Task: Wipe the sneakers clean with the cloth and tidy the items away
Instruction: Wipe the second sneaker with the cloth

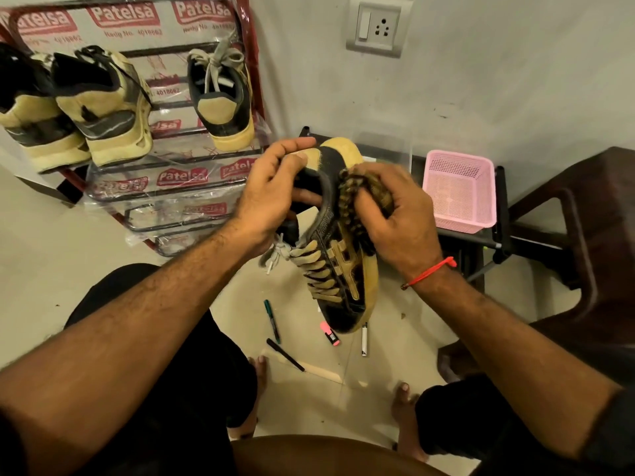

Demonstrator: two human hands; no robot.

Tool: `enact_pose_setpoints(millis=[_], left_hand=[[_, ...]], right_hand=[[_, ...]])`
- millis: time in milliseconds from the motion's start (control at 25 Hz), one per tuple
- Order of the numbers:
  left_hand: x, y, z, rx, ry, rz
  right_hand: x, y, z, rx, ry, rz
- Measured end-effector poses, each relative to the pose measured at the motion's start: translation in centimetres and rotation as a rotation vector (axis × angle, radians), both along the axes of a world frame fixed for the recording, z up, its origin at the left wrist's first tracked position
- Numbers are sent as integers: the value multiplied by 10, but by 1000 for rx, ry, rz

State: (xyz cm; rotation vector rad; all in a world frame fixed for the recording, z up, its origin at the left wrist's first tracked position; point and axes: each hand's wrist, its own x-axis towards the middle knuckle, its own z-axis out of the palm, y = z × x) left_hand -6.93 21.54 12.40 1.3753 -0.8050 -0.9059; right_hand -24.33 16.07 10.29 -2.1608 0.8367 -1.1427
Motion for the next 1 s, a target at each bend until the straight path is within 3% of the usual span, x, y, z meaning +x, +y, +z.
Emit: enact_pose_setpoints(millis=[120, 240, 320, 480, 560, 720, 920, 1000], left_hand=[[8, -3, 3, 25, 175, 160], [12, -2, 2, 73, 157, 166], [8, -1, 0, 101, 122, 111], [-9, 1, -5, 108, 102, -37], [-12, 0, -4, 128, 84, 0], [-4, -2, -2, 145, 86, 74], [-11, -2, -5, 123, 91, 40], [-12, -2, -5, 123, 83, 50]], right_hand=[[-1, 21, -8, -134, 211, 229], [-1, 37, -20, -345, 412, 362], [2, 30, -14, -383, 350, 298], [0, -10, 10, -223, 156, -43], [0, -2, 5, -235, 189, 37], [4, 44, -17, -457, 388, 397], [3, -4, 4, -287, 224, 17], [5, 8, -1, -298, 207, 73]])
